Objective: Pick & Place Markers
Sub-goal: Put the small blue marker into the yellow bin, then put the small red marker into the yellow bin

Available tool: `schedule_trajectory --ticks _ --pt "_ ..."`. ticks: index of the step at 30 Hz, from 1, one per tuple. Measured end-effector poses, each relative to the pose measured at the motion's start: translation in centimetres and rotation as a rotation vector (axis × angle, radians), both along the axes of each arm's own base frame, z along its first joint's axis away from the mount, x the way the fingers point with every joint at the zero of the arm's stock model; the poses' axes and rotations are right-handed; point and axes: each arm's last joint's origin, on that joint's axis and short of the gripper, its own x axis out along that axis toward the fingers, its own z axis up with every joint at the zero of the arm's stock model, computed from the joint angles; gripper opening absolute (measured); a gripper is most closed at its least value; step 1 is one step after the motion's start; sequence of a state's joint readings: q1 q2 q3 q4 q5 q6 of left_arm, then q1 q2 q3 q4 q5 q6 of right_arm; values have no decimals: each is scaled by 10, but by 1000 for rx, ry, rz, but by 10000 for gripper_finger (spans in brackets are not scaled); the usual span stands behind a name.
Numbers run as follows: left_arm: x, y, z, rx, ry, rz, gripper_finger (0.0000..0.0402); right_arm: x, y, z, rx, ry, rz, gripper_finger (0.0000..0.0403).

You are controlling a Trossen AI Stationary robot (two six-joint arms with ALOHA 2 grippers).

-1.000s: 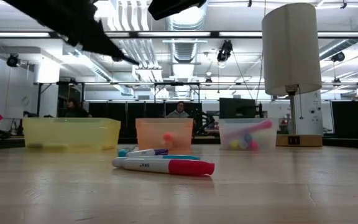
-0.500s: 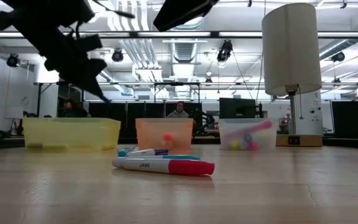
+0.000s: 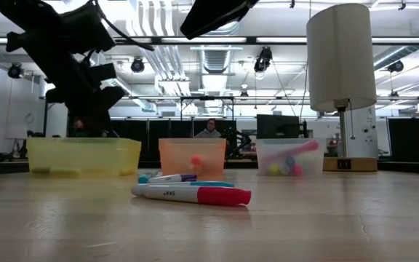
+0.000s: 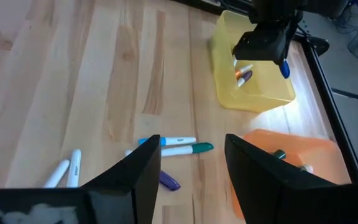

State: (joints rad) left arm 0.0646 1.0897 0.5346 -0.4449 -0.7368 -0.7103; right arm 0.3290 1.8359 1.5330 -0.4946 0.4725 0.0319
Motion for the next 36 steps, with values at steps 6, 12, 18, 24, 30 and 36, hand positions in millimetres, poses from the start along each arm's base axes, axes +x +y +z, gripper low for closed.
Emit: schedule_trajectory --ticks 6,12,18,24,30,36 --pt "1 0 0 -15 -19 -2 93 0 -1 -1 1 2 -3 173" --pt "3 0 1 -22 -33 -15 133 0 -1 -3 10 3 -13 173" --pt "12 -1 9 -9 -110 -79 139 -3 -2 -15 52 13 -59 173" --pt "26 -12 21 -31 -237 -267 140 -10 -5 -42 94 54 -84 173" --pt "35 -27 33 -34 -360 -438 140 -11 0 -68 277 5 48 171" --pt "41 -42 47 -33 -484 -602 140 -18 5 -84 424 -6 24 171"
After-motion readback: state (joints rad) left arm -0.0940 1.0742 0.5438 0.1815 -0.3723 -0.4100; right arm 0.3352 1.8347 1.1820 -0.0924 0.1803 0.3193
